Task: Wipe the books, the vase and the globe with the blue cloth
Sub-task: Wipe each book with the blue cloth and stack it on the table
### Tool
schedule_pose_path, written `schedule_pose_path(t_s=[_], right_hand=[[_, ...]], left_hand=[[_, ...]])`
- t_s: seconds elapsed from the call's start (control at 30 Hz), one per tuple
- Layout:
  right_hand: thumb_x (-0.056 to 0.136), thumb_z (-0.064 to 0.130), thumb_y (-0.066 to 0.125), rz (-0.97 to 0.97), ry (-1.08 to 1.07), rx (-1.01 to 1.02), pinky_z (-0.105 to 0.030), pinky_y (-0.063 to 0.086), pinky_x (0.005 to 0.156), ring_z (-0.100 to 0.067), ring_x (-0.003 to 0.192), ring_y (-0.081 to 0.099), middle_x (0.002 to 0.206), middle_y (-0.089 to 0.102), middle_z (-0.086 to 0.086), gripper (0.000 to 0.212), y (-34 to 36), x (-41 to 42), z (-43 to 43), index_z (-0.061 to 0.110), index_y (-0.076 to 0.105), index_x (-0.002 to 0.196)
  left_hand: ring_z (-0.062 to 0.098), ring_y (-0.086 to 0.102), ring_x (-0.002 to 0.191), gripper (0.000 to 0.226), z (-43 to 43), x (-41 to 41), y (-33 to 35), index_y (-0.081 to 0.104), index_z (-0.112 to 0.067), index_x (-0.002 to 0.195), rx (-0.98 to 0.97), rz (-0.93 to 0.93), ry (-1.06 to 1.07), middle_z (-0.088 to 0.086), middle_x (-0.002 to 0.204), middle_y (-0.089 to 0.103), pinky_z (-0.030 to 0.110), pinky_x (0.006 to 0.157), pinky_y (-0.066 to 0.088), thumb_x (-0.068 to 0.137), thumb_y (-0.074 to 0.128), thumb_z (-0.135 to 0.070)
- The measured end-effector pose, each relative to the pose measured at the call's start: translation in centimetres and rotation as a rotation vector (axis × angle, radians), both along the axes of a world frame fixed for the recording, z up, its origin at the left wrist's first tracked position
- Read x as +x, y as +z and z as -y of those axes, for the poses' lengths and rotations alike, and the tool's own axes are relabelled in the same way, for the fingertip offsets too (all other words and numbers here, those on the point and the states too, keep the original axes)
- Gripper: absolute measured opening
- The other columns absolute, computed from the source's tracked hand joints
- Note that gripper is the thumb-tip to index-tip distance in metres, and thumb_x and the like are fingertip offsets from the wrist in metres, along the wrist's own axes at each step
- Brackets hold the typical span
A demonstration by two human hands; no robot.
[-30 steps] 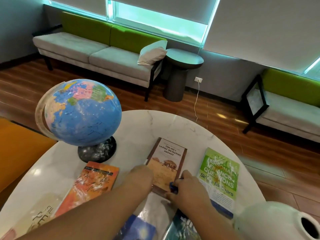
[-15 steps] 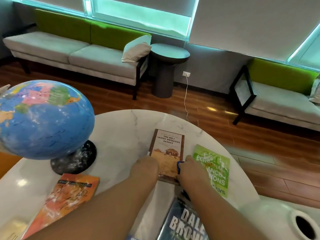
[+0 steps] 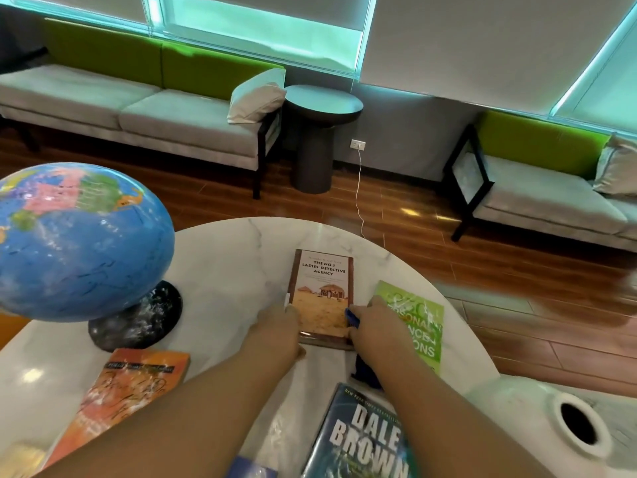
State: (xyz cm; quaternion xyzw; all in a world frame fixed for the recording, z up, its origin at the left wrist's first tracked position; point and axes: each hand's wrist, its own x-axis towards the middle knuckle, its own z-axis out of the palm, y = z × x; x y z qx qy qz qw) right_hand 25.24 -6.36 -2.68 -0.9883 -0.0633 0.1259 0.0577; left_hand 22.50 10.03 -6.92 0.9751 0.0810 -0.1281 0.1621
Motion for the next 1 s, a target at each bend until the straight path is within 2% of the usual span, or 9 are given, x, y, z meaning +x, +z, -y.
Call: schedule_pose_path(t_s=[0.07, 0.17, 0.3, 0.4, 0.53, 0.73, 0.87, 0.93, 1.0], right_hand=[[0.096, 0.027, 0.050, 0.046, -0.084, 0.213, -0.026, 0.043, 0.075, -0.018, 0.095, 0.054, 0.103, 0.038, 0.002, 0.040, 1.3, -2.0, 0.7, 0.027, 0.050, 0.135], [0.094, 0.021, 0.055, 0.118, -0.162, 0.462, -0.012, 0.035, 0.072, -0.004, 0.079, 0.047, 0.098, 0.042, 0.005, 0.036, 3.7, -5.7, 1.7, 0.027, 0.058, 0.129], [0.091, 0.024, 0.062, 0.052, -0.253, 0.634, -0.005, 0.039, 0.061, 0.000, 0.076, 0.051, 0.096, 0.054, 0.003, 0.012, 5.4, -11.5, 2.7, 0.035, 0.064, 0.092], [0.090, 0.026, 0.063, -0.018, -0.326, 0.640, -0.025, 0.048, 0.072, -0.012, 0.079, 0.058, 0.091, 0.060, -0.001, 0.007, 5.5, -16.0, 3.8, 0.027, 0.068, 0.085], [0.091, 0.021, 0.063, -0.091, -0.431, 0.597, -0.021, 0.047, 0.068, -0.008, 0.077, 0.061, 0.084, 0.069, 0.007, 0.010, 4.9, -21.0, 5.8, 0.030, 0.069, 0.092], [0.089, 0.018, 0.064, -0.091, -0.578, 0.558, -0.029, 0.046, 0.075, -0.012, 0.079, 0.061, 0.082, 0.068, 0.008, 0.026, 5.1, -25.8, 7.6, 0.040, 0.062, 0.075], [0.086, 0.014, 0.066, -0.103, -0.548, 0.487, -0.015, 0.042, 0.060, -0.019, 0.072, 0.062, 0.071, 0.067, -0.007, 0.019, 4.5, -27.7, 7.6, 0.016, 0.067, 0.067], [0.088, 0.018, 0.064, -0.165, -0.499, 0.406, -0.010, 0.035, 0.050, -0.011, 0.062, 0.057, 0.059, 0.058, 0.001, 0.032, 3.8, -28.6, 7.0, 0.025, 0.056, 0.058], [0.090, 0.025, 0.061, -0.183, -0.431, 0.333, -0.016, 0.041, 0.061, -0.012, 0.071, 0.060, 0.071, 0.061, 0.003, 0.026, 2.6, -29.1, 6.4, 0.029, 0.059, 0.064]], left_hand=[[0.020, 0.052, 0.106, 0.048, -1.1, -2.9, 0.1, 0.051, -0.022, 0.122, -0.070, 0.147, -0.037, 0.003, 0.122, 0.049, 0.026, 0.085, 0.048, 0.079, 0.072, -0.032], [0.011, 0.054, 0.096, 0.007, -2.4, -7.5, 1.3, 0.064, -0.025, 0.094, -0.208, 0.193, -0.107, -0.004, 0.100, 0.056, 0.014, 0.073, 0.038, 0.088, 0.062, -0.027], [0.004, 0.049, 0.089, 0.024, -2.5, -13.7, 2.7, 0.049, -0.035, 0.070, -0.332, 0.126, -0.155, -0.014, 0.086, 0.051, 0.018, 0.080, 0.040, 0.086, 0.065, -0.043], [0.002, 0.046, 0.090, 0.026, -2.1, -17.7, 3.1, 0.044, -0.036, 0.070, -0.344, 0.095, -0.236, -0.018, 0.085, 0.046, 0.015, 0.082, 0.039, 0.088, 0.061, -0.044], [0.008, 0.044, 0.112, 0.007, -1.7, -21.3, 2.7, 0.055, -0.033, 0.097, -0.284, 0.155, -0.340, -0.014, 0.106, 0.050, 0.019, 0.091, 0.033, 0.090, 0.055, -0.033], [0.017, 0.041, 0.120, 0.039, -1.1, -23.5, 2.4, 0.052, -0.023, 0.118, -0.088, 0.119, -0.450, -0.005, 0.125, 0.051, 0.030, 0.095, 0.038, 0.086, 0.058, -0.043], [0.021, 0.048, 0.113, 0.039, -0.3, -23.4, 2.3, 0.057, -0.021, 0.108, -0.003, 0.152, -0.552, -0.002, 0.116, 0.057, 0.036, 0.085, 0.043, 0.079, 0.063, -0.046], [0.018, 0.059, 0.095, 0.042, 0.0, -23.1, 2.0, 0.067, -0.022, 0.089, 0.064, 0.072, -0.601, -0.005, 0.095, 0.065, 0.034, 0.069, 0.050, 0.059, 0.075, -0.050], [0.015, 0.062, 0.081, 0.044, 0.5, -22.8, 1.7, 0.068, -0.022, 0.073, 0.159, 0.102, -0.599, -0.008, 0.079, 0.064, 0.031, 0.057, 0.051, 0.044, 0.080, -0.053]])
